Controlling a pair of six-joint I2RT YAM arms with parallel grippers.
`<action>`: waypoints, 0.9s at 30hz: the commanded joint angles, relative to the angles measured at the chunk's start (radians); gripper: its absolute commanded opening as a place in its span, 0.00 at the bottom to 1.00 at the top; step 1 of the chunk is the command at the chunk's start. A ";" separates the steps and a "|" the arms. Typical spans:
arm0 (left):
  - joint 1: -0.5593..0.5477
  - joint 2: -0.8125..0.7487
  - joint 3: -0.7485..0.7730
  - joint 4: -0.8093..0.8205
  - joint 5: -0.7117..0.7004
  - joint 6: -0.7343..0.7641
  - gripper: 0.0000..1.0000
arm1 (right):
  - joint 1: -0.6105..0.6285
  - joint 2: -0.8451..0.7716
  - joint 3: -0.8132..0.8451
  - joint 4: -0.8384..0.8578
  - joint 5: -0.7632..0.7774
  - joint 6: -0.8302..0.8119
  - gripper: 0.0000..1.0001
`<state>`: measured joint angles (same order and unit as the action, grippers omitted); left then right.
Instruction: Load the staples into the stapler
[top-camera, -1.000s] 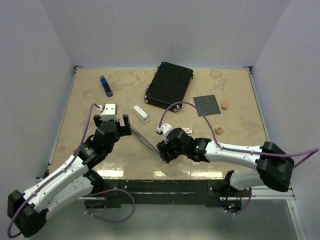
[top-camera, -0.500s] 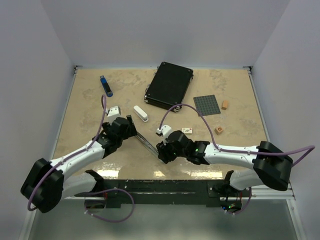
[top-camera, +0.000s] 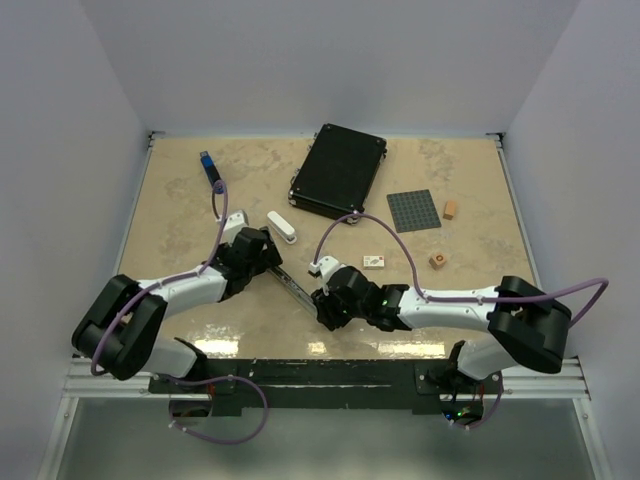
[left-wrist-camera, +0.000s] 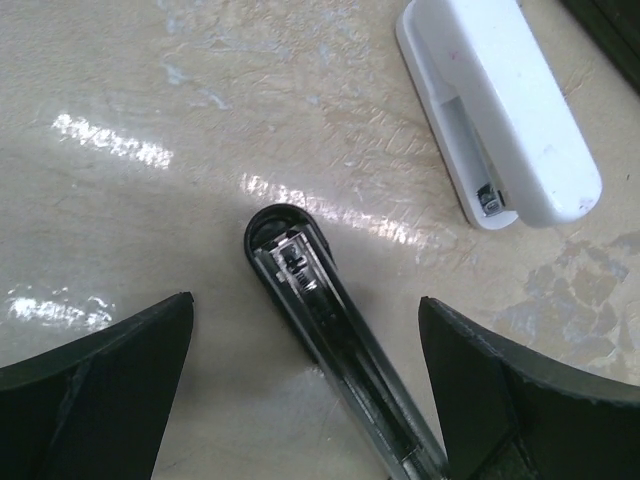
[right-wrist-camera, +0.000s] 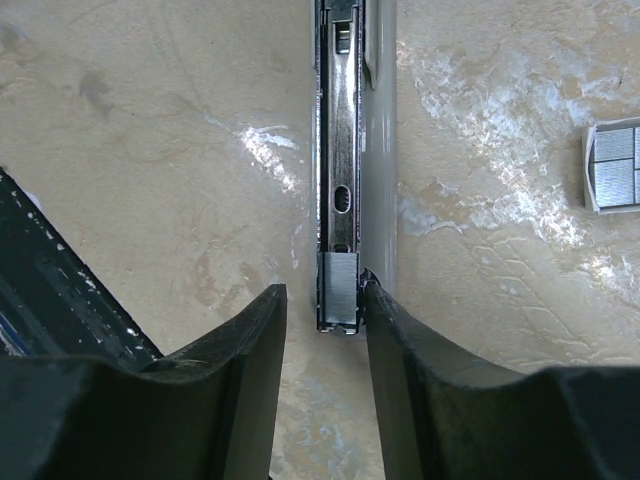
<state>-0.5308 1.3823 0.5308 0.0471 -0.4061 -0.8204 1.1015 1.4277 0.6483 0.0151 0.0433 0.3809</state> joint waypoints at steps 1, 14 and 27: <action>0.009 0.067 0.054 0.069 0.013 -0.025 0.98 | 0.008 0.014 0.004 0.031 0.035 0.019 0.37; 0.009 0.084 0.064 0.033 0.016 -0.025 0.47 | 0.017 0.016 0.019 0.031 0.053 0.007 0.04; -0.121 -0.179 0.052 -0.084 -0.074 -0.009 0.20 | 0.023 0.027 0.025 0.092 0.076 0.001 0.00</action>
<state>-0.5636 1.3216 0.5758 0.0074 -0.4530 -0.8654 1.1267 1.4521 0.6487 0.0395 0.0845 0.3882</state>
